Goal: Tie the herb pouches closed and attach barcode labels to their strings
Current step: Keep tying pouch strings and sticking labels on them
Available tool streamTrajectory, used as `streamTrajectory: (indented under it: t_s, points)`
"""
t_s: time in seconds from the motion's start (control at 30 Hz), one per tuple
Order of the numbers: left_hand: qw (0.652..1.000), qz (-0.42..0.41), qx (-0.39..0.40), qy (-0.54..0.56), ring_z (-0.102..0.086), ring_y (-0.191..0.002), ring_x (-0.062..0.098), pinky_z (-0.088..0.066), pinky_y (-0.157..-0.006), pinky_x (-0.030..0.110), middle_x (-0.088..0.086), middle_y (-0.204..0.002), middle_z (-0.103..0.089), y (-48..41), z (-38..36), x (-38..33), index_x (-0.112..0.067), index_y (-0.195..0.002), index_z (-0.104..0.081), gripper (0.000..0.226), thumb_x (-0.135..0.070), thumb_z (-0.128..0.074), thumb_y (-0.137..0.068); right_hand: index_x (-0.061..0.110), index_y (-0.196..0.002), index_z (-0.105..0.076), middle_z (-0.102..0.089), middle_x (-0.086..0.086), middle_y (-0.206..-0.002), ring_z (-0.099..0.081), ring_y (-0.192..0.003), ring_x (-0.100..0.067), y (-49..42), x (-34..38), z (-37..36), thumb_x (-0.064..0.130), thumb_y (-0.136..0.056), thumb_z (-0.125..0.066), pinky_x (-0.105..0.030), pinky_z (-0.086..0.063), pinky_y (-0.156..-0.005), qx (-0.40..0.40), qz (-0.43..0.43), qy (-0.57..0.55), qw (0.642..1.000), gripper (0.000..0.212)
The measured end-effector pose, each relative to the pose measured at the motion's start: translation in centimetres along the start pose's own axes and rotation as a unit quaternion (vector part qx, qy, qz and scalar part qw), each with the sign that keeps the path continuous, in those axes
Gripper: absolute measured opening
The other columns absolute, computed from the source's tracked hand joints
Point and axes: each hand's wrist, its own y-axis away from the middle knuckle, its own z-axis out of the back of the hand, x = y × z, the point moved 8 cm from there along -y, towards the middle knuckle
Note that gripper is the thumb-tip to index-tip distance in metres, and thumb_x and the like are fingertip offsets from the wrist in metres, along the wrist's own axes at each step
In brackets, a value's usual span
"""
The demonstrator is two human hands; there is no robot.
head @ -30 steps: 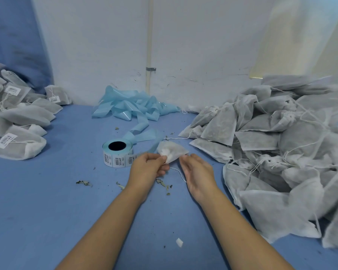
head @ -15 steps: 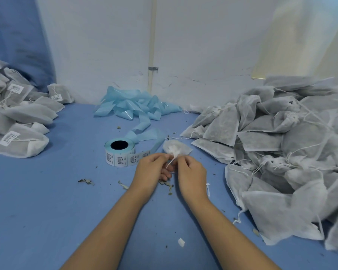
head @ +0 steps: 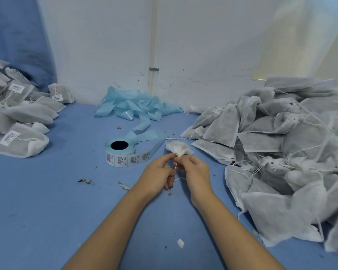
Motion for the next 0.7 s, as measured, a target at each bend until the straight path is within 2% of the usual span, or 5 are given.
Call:
streamTrajectory:
  t_s: [0.23, 0.37, 0.47, 0.57, 0.7]
  points:
    - [1.000, -0.009, -0.010, -0.002, -0.040, -0.039, 0.010, -0.039, -0.051, 0.025, 0.000, -0.042, -0.045, -0.4, -0.5, -0.3, -0.034, -0.119, -0.056, 0.056, 0.006, -0.042, -0.083, 0.011, -0.067, -0.069, -0.068, 0.007, -0.061, -0.058, -0.065, -0.006, -0.1, -0.1, 1.0, 0.000, -0.085, -0.057, -0.012, -0.045, -0.061, -0.049, -0.012, -0.076, 0.996, 0.025]
    - [0.991, -0.068, -0.069, -0.088, -0.042, -0.045, 0.004, -0.038, -0.051, 0.019, -0.007, -0.050, -0.046, 0.2, -0.4, -0.8, -0.025, -0.115, -0.059, 0.037, -0.002, -0.044, -0.090, 0.011, -0.077, -0.070, -0.072, 0.003, -0.072, -0.064, -0.072, -0.006, -0.3, -0.3, 0.9, 0.004, -0.090, -0.055, -0.014, -0.046, -0.065, -0.027, -0.030, -0.129, 0.991, 0.020]
    - [0.971, -0.122, -0.146, -0.148, -0.045, -0.054, -0.001, -0.036, -0.054, 0.012, -0.008, -0.059, -0.046, 0.9, 0.8, -1.7, -0.020, -0.104, -0.062, 0.017, -0.012, -0.050, -0.094, 0.009, -0.085, -0.068, -0.073, -0.002, -0.078, -0.068, -0.077, -0.007, -0.5, -0.1, 0.4, 0.008, -0.092, -0.053, -0.016, -0.051, -0.071, 0.025, -0.045, -0.165, 0.985, 0.017]
    - [0.931, -0.153, -0.179, -0.277, -0.048, -0.069, 0.003, -0.033, -0.060, 0.021, -0.009, -0.075, -0.053, 1.4, 1.3, -2.6, -0.018, -0.101, -0.060, 0.014, -0.024, -0.048, -0.098, 0.011, -0.087, -0.067, -0.074, -0.002, -0.081, -0.069, -0.082, -0.007, -0.4, 0.0, 0.0, 0.012, -0.094, -0.052, -0.020, -0.049, -0.082, 0.060, -0.050, -0.141, 0.987, 0.017]
    - [0.886, -0.198, -0.162, -0.386, -0.054, -0.085, 0.019, -0.038, -0.071, 0.031, 0.001, -0.089, -0.060, 2.0, 0.2, -3.5, -0.015, -0.104, -0.061, 0.021, -0.025, -0.043, -0.100, 0.012, -0.083, -0.067, -0.063, 0.005, -0.064, -0.056, -0.062, -0.006, -0.5, 0.3, 0.3, 0.013, -0.093, -0.054, -0.017, -0.041, -0.061, 0.030, -0.035, -0.115, 0.992, 0.016]
